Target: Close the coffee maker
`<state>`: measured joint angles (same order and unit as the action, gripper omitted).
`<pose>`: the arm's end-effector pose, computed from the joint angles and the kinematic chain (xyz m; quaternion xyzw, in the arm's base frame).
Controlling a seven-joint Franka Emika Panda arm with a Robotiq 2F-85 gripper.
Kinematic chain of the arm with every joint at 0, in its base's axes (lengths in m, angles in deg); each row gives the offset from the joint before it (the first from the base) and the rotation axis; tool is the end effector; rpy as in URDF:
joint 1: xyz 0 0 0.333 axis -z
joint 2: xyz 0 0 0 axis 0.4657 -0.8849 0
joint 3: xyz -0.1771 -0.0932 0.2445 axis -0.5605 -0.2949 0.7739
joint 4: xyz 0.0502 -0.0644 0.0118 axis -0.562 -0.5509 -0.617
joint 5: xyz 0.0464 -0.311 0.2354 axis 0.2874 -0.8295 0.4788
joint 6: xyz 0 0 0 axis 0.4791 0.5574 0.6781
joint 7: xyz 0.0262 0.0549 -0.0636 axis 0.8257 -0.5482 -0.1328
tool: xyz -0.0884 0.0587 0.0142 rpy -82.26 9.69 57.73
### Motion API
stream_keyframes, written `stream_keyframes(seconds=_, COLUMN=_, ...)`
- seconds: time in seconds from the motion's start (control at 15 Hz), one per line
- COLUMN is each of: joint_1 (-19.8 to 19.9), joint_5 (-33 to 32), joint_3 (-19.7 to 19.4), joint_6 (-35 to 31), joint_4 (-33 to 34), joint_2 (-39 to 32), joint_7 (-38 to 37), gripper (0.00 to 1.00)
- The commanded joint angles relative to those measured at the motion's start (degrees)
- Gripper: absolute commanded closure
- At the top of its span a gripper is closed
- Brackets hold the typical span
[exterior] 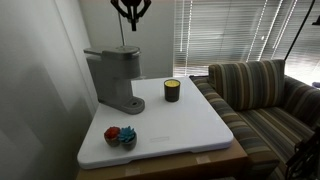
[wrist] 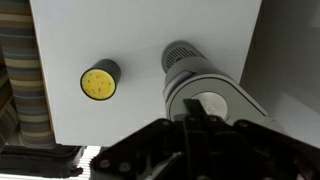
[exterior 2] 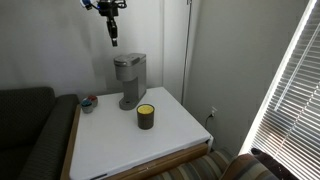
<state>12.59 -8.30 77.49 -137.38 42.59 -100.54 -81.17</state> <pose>0.7544 0.2023 0.4506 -0.9673 0.2498 -0.0436 0.0058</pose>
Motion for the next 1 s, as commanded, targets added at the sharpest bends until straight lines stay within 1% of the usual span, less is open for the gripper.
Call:
stream_keyframes(seconds=0.0, joint_1=2.44, joint_5=3.57, joint_3=2.43, joint_6=0.25, joint_4=-0.83, joint_2=2.56, joint_7=11.0, gripper=1.0)
stream_keyframes(seconds=0.2, joint_1=3.75, joint_5=5.73, joint_3=3.77, joint_6=0.43, joint_4=-1.21, joint_2=3.57, joint_7=20.08, gripper=1.0)
stream_keyframes(seconds=0.27, joint_1=4.13, joint_5=6.4, joint_3=4.24, joint_6=0.85, joint_4=-1.35, joint_2=3.94, joint_7=23.1, gripper=0.89)
stream_keyframes(seconds=0.33, joint_1=4.47, joint_5=6.99, joint_3=4.71, joint_6=1.31, joint_4=-1.49, joint_2=4.22, joint_7=26.03, gripper=0.72)
stream_keyframes(seconds=0.4, joint_1=4.8, joint_5=7.57, joint_3=5.24, joint_6=1.77, joint_4=-1.61, joint_2=4.44, joint_7=28.95, gripper=0.67)
stream_keyframes(seconds=0.53, joint_1=5.26, joint_5=8.38, joint_3=6.15, joint_6=3.09, joint_4=-1.83, joint_2=4.82, joint_7=34.55, gripper=0.51)
stream_keyframes(seconds=0.73, joint_1=5.76, joint_5=9.05, joint_3=7.25, joint_6=6.39, joint_4=-2.17, joint_2=5.55, joint_7=42.43, gripper=0.31)
stream_keyframes(seconds=0.93, joint_1=5.74, joint_5=8.85, joint_3=7.36, joint_6=9.01, joint_4=-2.14, joint_2=5.96, joint_7=45.66, gripper=0.09)
